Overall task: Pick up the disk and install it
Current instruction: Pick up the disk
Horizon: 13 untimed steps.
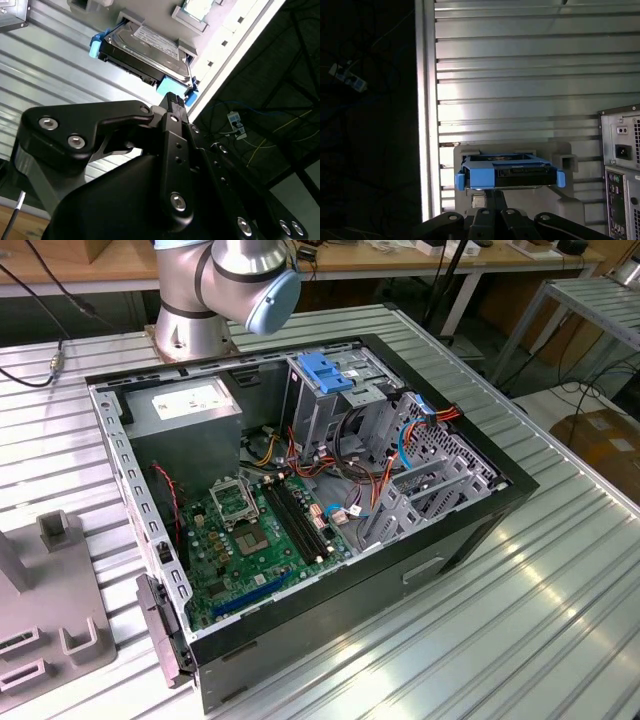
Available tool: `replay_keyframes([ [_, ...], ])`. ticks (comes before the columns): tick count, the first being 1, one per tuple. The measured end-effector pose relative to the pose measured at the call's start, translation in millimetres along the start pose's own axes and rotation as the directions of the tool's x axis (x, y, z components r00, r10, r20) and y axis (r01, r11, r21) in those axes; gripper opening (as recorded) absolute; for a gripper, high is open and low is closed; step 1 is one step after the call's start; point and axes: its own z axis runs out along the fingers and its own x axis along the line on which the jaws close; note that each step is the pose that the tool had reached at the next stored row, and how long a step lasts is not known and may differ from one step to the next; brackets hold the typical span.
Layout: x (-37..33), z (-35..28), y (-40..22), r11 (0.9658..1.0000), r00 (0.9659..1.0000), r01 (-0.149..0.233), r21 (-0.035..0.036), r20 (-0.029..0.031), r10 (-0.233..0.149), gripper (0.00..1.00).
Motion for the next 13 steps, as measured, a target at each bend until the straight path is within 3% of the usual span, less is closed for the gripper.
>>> replay_keyframes([
  [3, 0.0, 0.0, 0.0, 0.9968, 0.9968, 0.080, -0.0019, -0.0035, -0.080, 0.10],
  [6, -0.1, 0.0, 0.0, 0.9882, 0.9882, 0.153, -0.0038, -0.0065, -0.153, 0.10],
  [8, 0.0, 0.0, 0.0, 0.9773, 0.9773, 0.212, -0.0056, -0.0089, -0.212, 0.10],
  [9, -0.1, 0.0, 0.0, 0.9695, 0.9694, 0.245, -0.0067, -0.0101, -0.245, 0.10],
  [11, -0.1, 0.0, 0.0, 0.9602, 0.9602, 0.279, -0.0078, -0.0115, -0.279, 0.10],
  [12, 0.0, 0.0, 0.0, 0.9510, 0.9510, 0.309, -0.0089, -0.0126, -0.309, 0.10],
  [13, -0.1, 0.0, 0.0, 0.9393, 0.9392, 0.343, -0.0101, -0.0139, -0.343, 0.10],
])
